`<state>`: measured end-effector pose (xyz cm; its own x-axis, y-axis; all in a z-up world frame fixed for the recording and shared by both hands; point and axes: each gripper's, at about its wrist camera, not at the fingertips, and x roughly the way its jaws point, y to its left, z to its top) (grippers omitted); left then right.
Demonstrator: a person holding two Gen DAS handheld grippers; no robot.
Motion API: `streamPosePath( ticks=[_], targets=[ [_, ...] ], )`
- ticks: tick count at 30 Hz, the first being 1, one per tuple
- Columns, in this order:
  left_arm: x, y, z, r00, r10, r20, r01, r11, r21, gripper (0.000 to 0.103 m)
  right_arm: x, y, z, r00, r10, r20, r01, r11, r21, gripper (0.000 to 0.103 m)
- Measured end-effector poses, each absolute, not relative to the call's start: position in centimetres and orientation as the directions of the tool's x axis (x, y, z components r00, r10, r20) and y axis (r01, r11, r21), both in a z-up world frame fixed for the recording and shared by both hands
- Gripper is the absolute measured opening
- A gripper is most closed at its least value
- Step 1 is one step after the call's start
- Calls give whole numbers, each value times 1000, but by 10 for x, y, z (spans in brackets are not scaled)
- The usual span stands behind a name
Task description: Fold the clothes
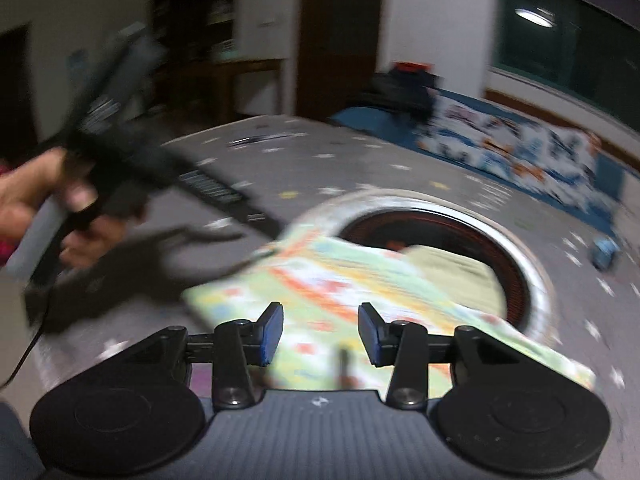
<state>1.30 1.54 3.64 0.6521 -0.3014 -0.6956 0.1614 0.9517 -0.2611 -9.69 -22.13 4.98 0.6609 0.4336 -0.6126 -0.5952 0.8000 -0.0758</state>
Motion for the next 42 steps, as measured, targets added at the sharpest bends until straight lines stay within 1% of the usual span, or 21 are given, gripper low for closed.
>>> streamPosePath(
  ticks=[2, 7, 9, 14, 15, 16, 17, 18, 19, 24, 27, 30, 31, 32, 33, 34, 35, 36, 37, 38, 42],
  targets=[
    [9, 20, 35, 644, -303, -702, 135, 949, -286, 68, -105, -201, 46, 646, 446, -620, -642, 756, -124, 41],
    [1, 31, 33, 627, -341, -700, 90, 925, -370, 71, -119, -156, 32, 615, 461, -640, -722, 655, -222, 41],
    [0, 34, 34, 625, -355, -695, 74, 914, -400, 75, -121, -143, 28, 610, 462, -644, -735, 632, -243, 41],
    [-2, 37, 33, 616, -394, -682, 34, 878, -477, 77, -116, -123, 16, 629, 424, -652, -730, 610, -308, 39],
    [-2, 38, 32, 614, -403, -679, 25, 869, -494, 79, -114, -122, 15, 630, 416, -655, -727, 613, -310, 36],
    [-2, 38, 31, 612, -411, -676, 14, 860, -511, 79, -113, -121, 14, 632, 408, -659, -723, 616, -312, 26],
    [-1, 39, 30, 610, -420, -672, 3, 850, -527, 80, -110, -121, 14, 634, 402, -661, -718, 624, -309, 20],
    [-1, 39, 30, 608, -428, -669, -8, 839, -544, 81, -107, -124, 17, 629, 413, -659, -716, 639, -282, 18],
    [0, 39, 29, 606, -435, -666, -18, 829, -558, 81, -103, -126, 20, 624, 424, -657, -713, 653, -255, 14],
    [6, 34, 21, 588, -472, -657, -66, 782, -620, 82, -91, -148, 39, 621, 482, -618, -679, 725, -116, 11],
    [10, 30, 16, 573, -502, -648, -100, 742, -663, 82, -86, -161, 48, 624, 503, -597, -662, 746, -63, 10],
    [15, 25, 12, 566, -526, -635, -113, 713, -692, 80, -85, -167, 54, 635, 513, -577, -653, 756, -48, 10],
    [16, 24, 12, 564, -534, -630, -116, 704, -701, 77, -85, -169, 55, 636, 516, -574, -652, 757, -42, 10],
    [18, 23, 10, 559, -544, -626, -121, 693, -711, 70, -85, -171, 56, 637, 523, -566, -650, 759, -31, 9],
    [19, 22, 8, 553, -555, -621, -128, 681, -721, 61, -88, -174, 55, 638, 527, -561, -650, 760, -25, 9],
    [20, 22, 6, 548, -563, -619, -137, 669, -730, 57, -88, -176, 55, 638, 531, -558, -649, 761, -19, 9],
    [21, 22, 3, 544, -568, -617, -145, 661, -736, 49, -89, -177, 55, 635, 535, -558, -650, 760, -11, 9],
    [22, 22, 0, 540, -572, -617, -153, 654, -740, 38, -89, -178, 55, 631, 540, -557, -652, 758, -4, 9],
    [22, 21, -2, 538, -570, -621, -160, 655, -739, 31, -89, -178, 54, 629, 543, -556, -652, 758, 2, 9],
    [22, 21, -3, 536, -569, -624, -165, 654, -738, 22, -90, -179, 53, 627, 545, -557, -653, 757, 6, 9],
    [20, 21, -6, 533, -564, -630, -172, 657, -734, 16, -91, -185, 49, 614, 553, -564, -654, 756, 28, 12]
  ],
)
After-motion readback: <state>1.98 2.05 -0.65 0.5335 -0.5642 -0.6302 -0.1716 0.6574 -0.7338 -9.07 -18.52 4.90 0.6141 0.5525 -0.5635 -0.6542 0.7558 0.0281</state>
